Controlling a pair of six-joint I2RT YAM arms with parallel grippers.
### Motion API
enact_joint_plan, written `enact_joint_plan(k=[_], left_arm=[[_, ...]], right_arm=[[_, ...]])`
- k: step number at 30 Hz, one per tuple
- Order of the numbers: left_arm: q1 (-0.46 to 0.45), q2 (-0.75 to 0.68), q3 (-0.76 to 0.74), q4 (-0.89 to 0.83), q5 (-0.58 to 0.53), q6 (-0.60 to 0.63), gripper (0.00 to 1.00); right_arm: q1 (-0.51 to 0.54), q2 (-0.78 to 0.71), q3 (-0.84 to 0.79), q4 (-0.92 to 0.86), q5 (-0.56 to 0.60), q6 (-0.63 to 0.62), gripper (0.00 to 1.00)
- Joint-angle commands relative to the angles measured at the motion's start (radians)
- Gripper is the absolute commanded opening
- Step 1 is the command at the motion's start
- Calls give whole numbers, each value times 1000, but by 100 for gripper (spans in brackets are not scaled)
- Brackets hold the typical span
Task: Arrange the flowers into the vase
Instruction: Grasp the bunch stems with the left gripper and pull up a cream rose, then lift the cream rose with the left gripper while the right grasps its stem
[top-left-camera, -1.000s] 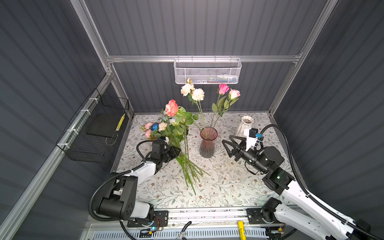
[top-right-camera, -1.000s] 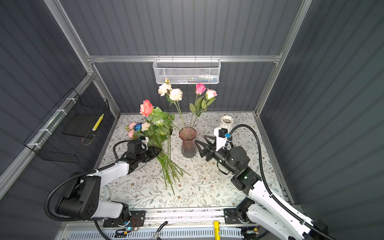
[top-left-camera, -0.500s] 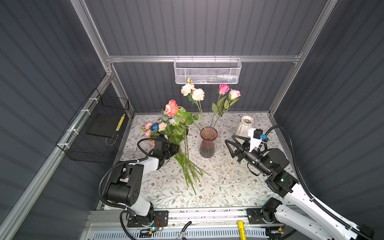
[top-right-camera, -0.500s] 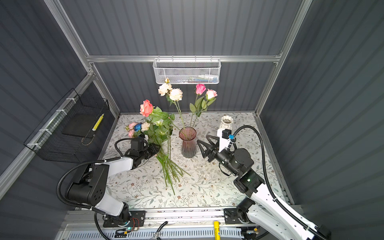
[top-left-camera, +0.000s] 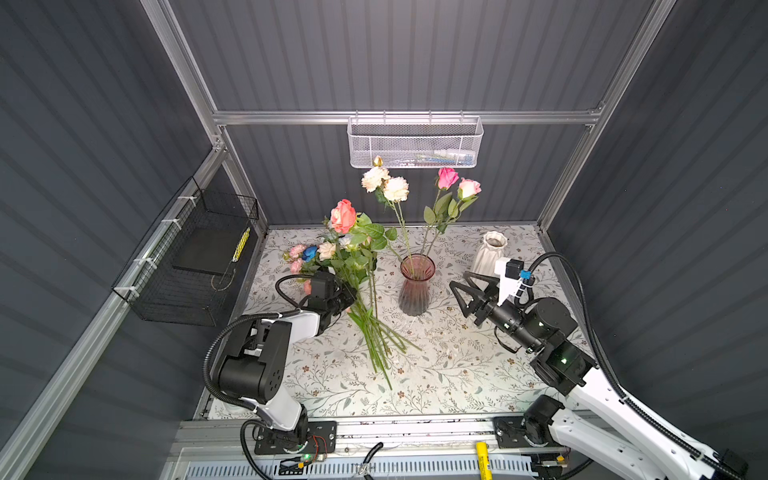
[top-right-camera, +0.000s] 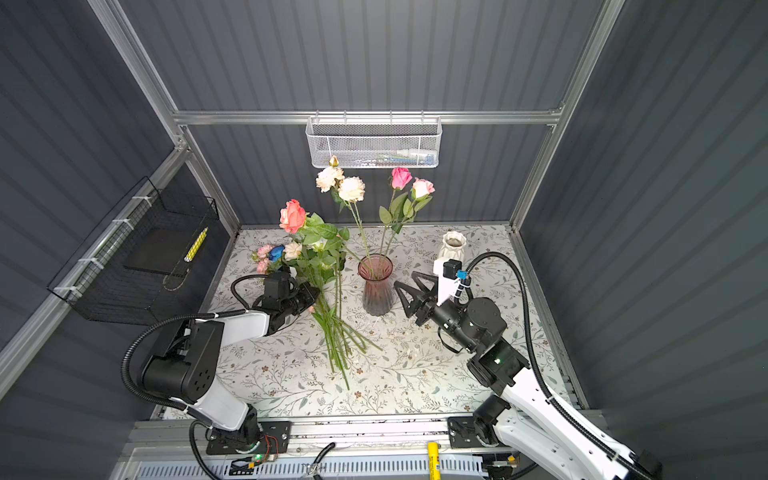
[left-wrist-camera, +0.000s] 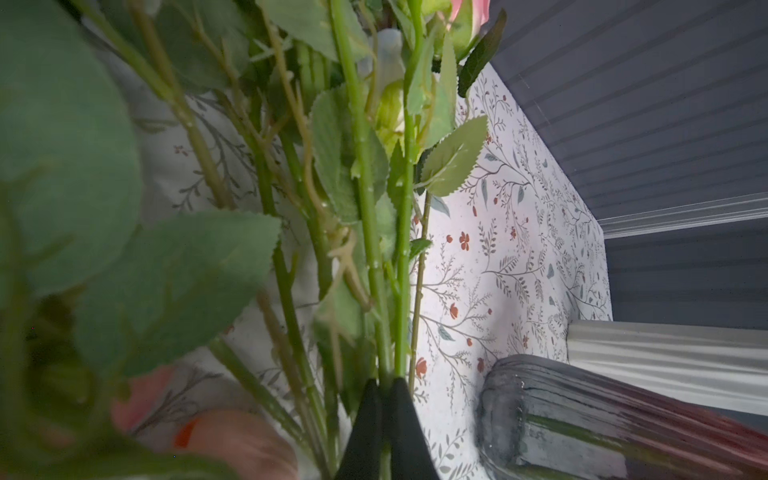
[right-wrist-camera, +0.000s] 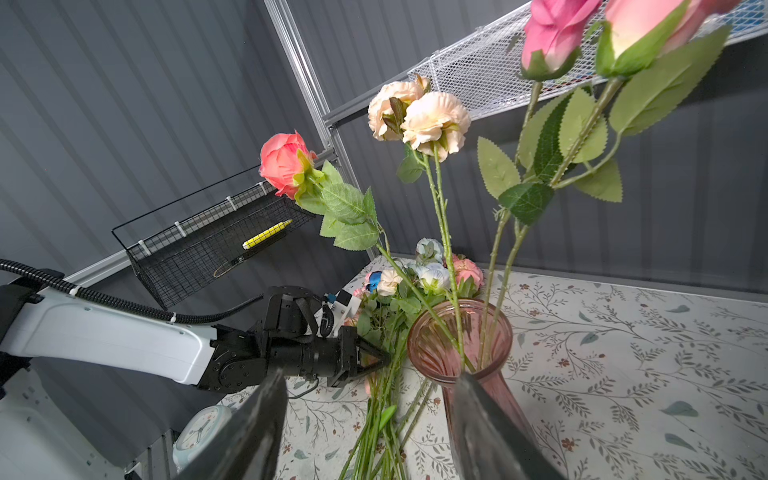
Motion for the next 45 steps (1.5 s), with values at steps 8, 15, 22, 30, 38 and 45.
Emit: enact_joint_plan(k=[8,15,22,30,38,45], left_arm=[[6,-425,-53,-97,-71,-17,0],[6,-784,37,-402,-108,64,0],[6,-985,246,-659,-90,163,0],[6,-914,496,-652,296,227,0],[6,-881,482,-435,557,173,0],[6,-843,463,-339,616,123,0]], right_arm=[[4,-19,16,-1,-22,-4,67],[4,-34,71,-33,-60,-6,68],[3,23,181,-48,-251,28,71],[179,322,576,-330,-452,-111,70],[347,642,974,-569,-446,-251,70],[362,769,1123,-597,-511,-239,64]])
